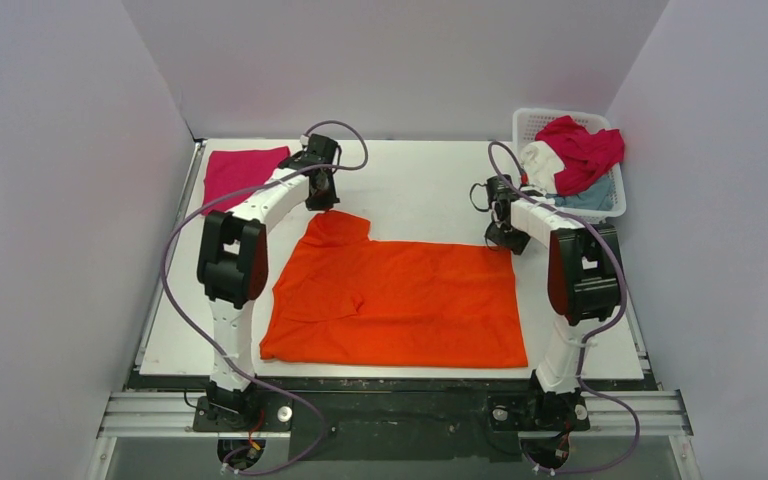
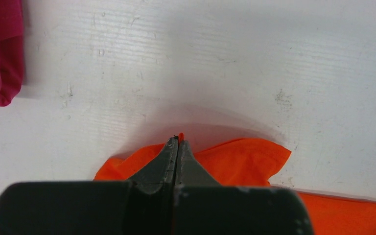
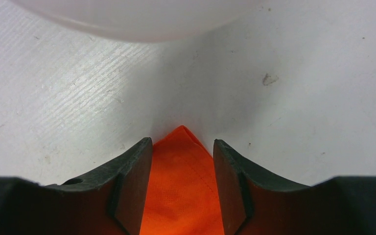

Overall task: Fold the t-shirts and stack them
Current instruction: Grab the side of the flattened tshirt furthest away from the robot with both arms, then fold the other side of the tshirt into a rectangle

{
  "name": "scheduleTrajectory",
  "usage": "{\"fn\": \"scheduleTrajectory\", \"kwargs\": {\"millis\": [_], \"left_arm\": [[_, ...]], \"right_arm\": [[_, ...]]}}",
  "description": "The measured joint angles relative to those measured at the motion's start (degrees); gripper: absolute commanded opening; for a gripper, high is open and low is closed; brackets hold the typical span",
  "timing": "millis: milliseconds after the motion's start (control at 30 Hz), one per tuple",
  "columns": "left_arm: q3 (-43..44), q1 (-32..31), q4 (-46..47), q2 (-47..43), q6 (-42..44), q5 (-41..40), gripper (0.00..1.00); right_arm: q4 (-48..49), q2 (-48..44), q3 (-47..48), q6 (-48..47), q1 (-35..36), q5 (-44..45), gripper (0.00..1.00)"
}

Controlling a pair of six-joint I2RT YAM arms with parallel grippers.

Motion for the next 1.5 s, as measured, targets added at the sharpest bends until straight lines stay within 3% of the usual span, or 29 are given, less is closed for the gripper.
{"fn": "scheduleTrajectory", "kwargs": {"millis": [167, 333, 600, 800, 933, 1267, 1500], "left_arm": [[-4.55, -0.26, 1.53, -2.91, -0.55, 0.46, 0.0], [-6.62, -0.57, 2.14, -4.33, -1.22, 0.76, 0.0], [-7.52, -0.63, 2.97, -6.36, -1.64, 0.85, 0.0], [-7.96, -0.63, 3.89, -6.91, -2.16, 1.22, 0.0], [-8.04, -0.63, 3.96, -6.97, -2.64, 1.6, 0.0], [-13.27, -0.63, 4.72, -12.92, -2.91, 2.45, 0.0], [-22.88, -1.22, 7.23, -22.14, -3.85, 3.63, 0.0]], "right_arm": [[0.61, 1.03, -0.02, 0.0, -0.02, 0.0, 0.4], [1.29, 1.03, -0.02, 0.0, -0.07, -0.07, 0.28], [1.53, 1.03, -0.02, 0.26, -0.11, -1.29, 0.25], [1.4, 1.03, -0.2, 2.32, -0.35, -2.97, 0.14], [1.29, 1.03, -0.22, 3.3, -0.37, -3.63, 0.0], [0.85, 0.42, -0.22, 1.81, -0.33, -4.13, 0.0], [0.63, -7.43, -3.72, -1.4, 0.35, -5.38, 0.0]]}}
